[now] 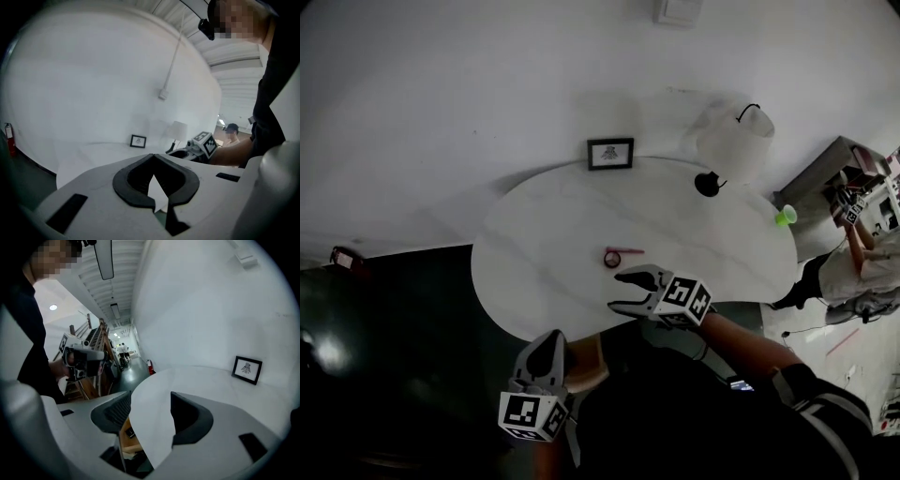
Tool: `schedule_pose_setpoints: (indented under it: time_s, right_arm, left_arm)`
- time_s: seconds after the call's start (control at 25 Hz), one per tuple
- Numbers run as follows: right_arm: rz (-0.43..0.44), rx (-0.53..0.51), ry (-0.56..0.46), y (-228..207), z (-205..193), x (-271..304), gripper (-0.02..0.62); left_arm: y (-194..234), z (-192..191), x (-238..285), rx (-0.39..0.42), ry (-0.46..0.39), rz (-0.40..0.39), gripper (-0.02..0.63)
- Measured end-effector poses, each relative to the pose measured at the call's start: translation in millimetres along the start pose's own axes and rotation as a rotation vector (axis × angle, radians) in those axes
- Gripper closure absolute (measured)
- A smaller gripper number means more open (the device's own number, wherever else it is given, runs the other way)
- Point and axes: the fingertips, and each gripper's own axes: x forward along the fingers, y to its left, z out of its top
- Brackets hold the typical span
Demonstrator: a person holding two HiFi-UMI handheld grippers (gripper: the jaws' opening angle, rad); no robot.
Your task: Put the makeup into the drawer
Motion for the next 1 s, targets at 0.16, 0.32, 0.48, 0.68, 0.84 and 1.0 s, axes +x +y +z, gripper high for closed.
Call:
schedule_pose_setpoints:
  time_s: [0.16, 0.32, 0.48, 0.68, 0.84, 1.0]
  right_arm:
    - [0.017, 0.018, 0.092, -26.6, -27.5, 11.4, 0.347]
    - [0.023, -0.01, 0.165, -44.1, -47.2, 15.6, 0.336]
    - [0.027, 0.0, 0.199, -61.0, -57.0, 23.0, 0.334]
    - [0.021, 0.012, 0.268, -82.3, -81.9, 34.2, 0.334]
    - [0.009, -0.007, 0.331, -95.0, -101.0, 43.7, 0.334]
    - [-0.002, -0.017, 0.392, -108.7, -114.2, 53.7, 0.333]
  left_arm:
    - [2.6, -3.9, 20.2, -0.011, 0.008, 0.008, 0.595]
    - [1.6, -7.8, 27.8, -0.022, 0.01, 0.026, 0.595]
    - [10.9, -18.0, 32.6, -0.055, 0.031, 0.054, 0.595]
    - [19.4, -33.3, 34.8, -0.1, 0.048, 0.088, 0.595]
    - [24.8, -42.5, 39.3, -0.112, 0.058, 0.087, 0.595]
    - [31.0, -43.4, 49.7, -0.106, 0.061, 0.077, 0.595]
